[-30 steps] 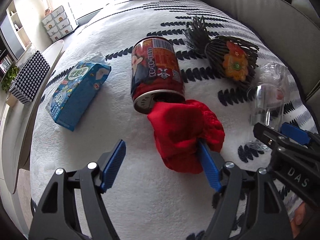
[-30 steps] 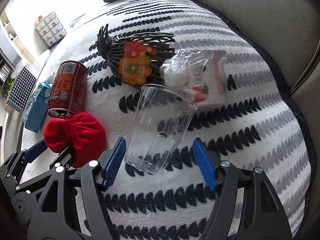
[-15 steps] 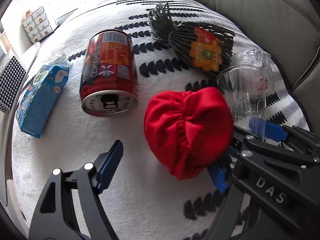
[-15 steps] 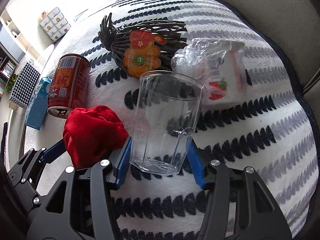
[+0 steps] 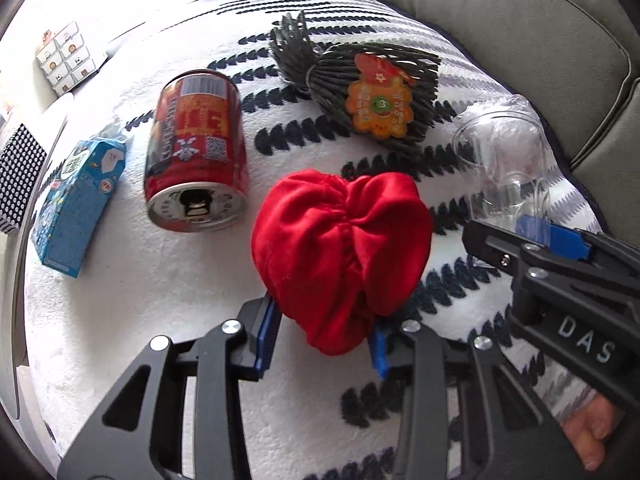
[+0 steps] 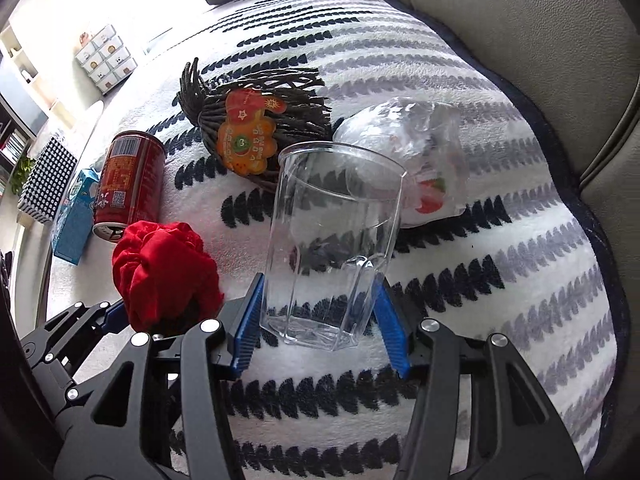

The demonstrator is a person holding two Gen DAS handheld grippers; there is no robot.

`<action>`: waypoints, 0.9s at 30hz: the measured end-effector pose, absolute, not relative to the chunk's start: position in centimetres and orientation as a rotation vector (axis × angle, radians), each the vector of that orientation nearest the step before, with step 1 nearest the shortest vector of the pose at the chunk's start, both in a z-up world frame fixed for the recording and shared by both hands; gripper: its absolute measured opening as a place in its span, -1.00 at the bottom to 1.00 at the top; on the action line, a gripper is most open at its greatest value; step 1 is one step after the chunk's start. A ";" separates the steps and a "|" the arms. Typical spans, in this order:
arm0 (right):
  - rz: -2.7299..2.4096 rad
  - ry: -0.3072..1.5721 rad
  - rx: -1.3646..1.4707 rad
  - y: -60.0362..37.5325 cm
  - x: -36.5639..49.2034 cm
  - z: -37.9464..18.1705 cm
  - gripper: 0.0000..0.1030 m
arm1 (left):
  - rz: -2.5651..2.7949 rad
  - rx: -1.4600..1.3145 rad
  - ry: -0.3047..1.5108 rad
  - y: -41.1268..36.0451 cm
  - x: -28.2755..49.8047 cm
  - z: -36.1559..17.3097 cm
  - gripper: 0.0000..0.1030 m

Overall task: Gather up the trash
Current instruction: 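Carry the red bag and clear cup to the grey bin and release both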

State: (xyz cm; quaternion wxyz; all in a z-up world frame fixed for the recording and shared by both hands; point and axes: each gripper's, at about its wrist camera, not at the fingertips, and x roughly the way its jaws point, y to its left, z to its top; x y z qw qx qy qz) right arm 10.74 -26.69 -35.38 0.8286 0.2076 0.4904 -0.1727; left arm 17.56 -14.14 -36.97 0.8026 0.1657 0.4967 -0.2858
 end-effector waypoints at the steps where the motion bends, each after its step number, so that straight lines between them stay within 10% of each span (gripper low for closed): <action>1: -0.361 1.042 0.436 -26.5 10.7 -35.3 -0.01 | -0.600 0.349 1.066 -13.4 17.5 -36.8 -0.27; 27: 0.063 1.005 0.162 -1.7 9.5 -30.7 -0.01 | -0.138 0.101 1.044 17.5 10.5 -31.5 -0.27</action>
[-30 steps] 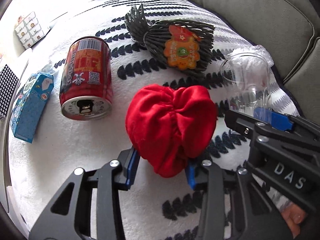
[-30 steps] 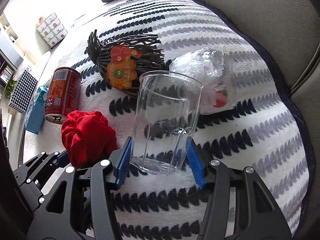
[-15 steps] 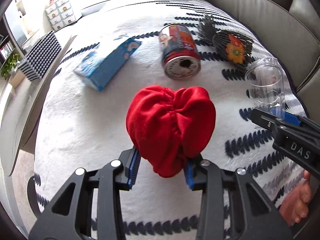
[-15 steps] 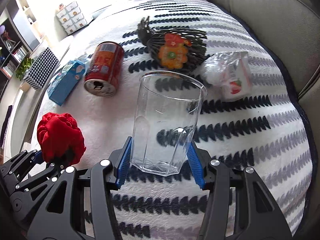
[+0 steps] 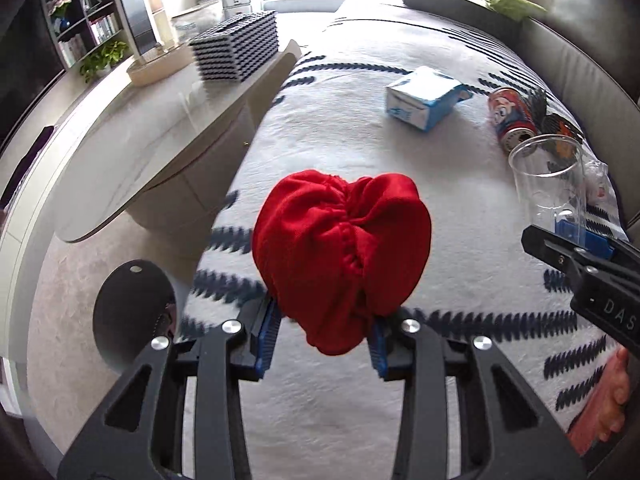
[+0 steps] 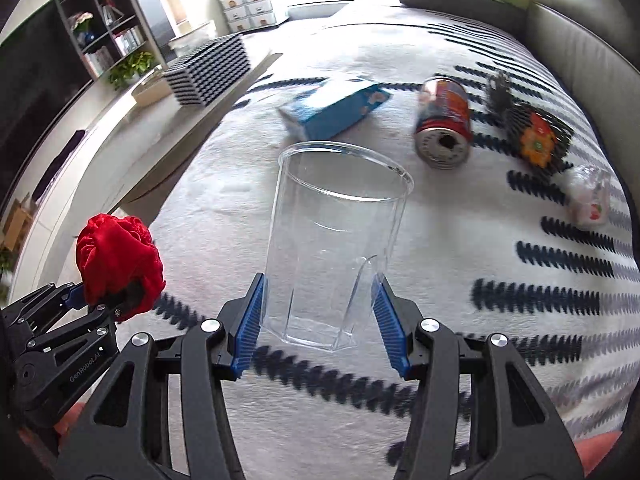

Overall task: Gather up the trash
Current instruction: 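Carry the red bag and clear cup to the grey bin and release both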

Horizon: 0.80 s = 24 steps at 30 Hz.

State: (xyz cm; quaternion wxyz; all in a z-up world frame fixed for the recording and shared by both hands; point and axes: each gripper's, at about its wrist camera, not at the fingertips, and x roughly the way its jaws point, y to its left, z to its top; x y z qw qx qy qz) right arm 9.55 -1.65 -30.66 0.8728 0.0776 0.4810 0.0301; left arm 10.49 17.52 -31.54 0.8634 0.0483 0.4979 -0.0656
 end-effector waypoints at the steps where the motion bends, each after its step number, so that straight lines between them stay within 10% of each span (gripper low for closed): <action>1: 0.088 1.002 0.146 -0.1 9.5 -30.5 -0.01 | -0.118 0.092 1.043 18.9 10.1 -31.4 -0.27; 24: 0.606 1.001 -0.192 33.3 11.6 -32.8 -0.01 | 0.457 -0.260 1.049 48.3 2.6 -33.2 -0.26</action>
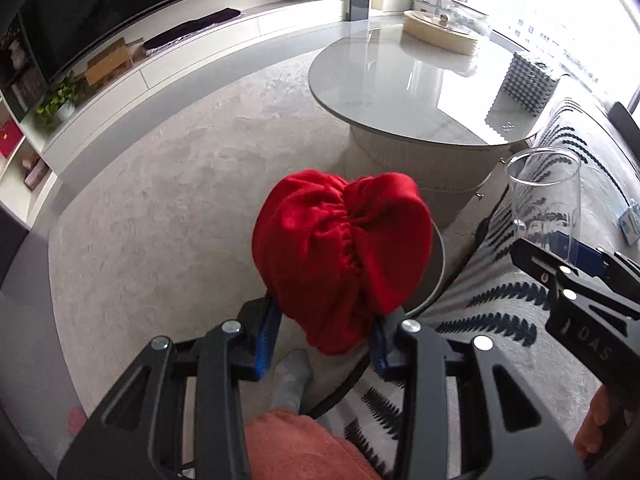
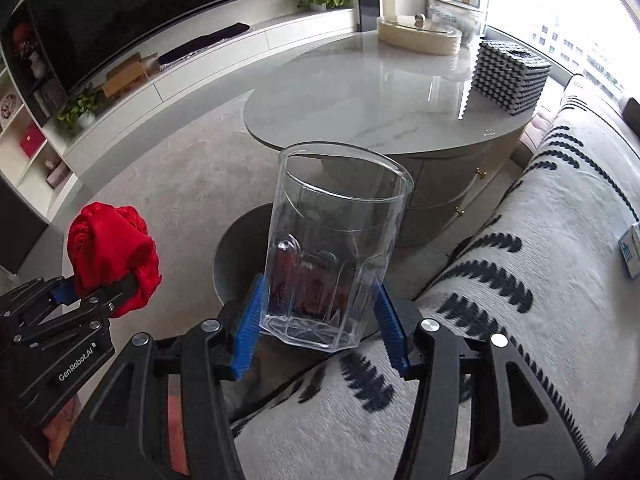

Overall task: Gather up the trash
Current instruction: 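Carry the red bag and clear cup to the grey bin and release both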

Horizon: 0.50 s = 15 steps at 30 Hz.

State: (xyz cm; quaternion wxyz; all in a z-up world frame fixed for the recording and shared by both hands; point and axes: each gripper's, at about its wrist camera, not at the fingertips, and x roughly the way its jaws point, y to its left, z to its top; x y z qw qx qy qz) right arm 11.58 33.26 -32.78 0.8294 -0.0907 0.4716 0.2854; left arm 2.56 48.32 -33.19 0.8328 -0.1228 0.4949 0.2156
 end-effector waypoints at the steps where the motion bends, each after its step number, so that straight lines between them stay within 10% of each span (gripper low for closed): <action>1: 0.617 1.005 -0.201 34.1 12.0 -33.1 -0.01 | 0.467 -0.271 1.052 48.9 2.7 -33.5 -0.26; 15: 0.690 1.056 -0.316 40.1 15.1 -37.8 0.23 | 0.496 -0.306 1.098 51.0 5.7 -36.2 -0.26</action>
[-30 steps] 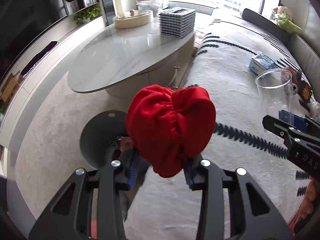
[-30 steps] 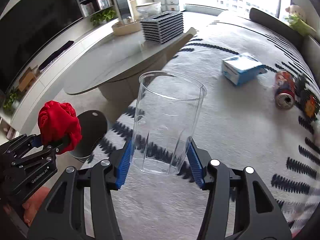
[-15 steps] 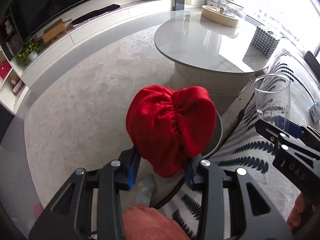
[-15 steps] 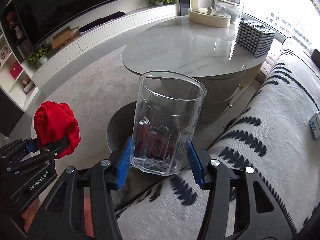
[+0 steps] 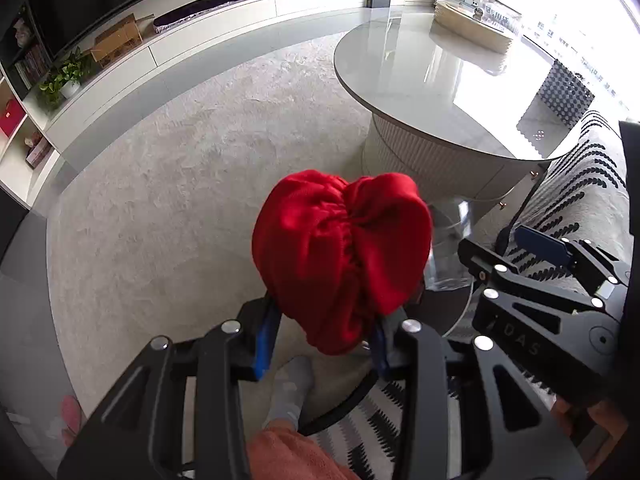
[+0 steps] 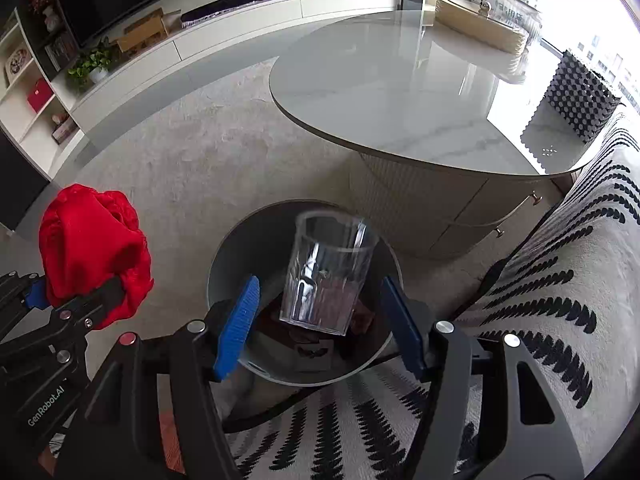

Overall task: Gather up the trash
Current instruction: 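Carry the red bag and clear cup to the grey bin and release both, then return both open tools to the blue carton and red can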

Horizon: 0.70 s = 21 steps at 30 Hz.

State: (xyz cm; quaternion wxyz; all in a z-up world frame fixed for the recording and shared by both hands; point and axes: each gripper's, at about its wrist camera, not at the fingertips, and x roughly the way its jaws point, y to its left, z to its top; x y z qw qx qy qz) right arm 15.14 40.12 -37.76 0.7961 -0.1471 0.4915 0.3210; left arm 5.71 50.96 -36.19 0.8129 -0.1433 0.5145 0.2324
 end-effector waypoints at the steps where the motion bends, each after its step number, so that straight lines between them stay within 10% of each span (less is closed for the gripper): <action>1: 0.688 1.054 -0.312 40.2 15.2 -37.8 0.25 | 0.495 -0.305 1.104 51.0 5.9 -36.4 -0.26; 13: 0.679 1.033 -0.275 38.6 16.6 -36.6 0.35 | 0.422 -0.277 1.143 49.9 9.1 -37.6 -0.23; 21: 0.622 1.032 -0.240 35.4 17.4 -36.0 0.35 | 0.383 -0.255 1.174 49.0 11.9 -38.3 0.16</action>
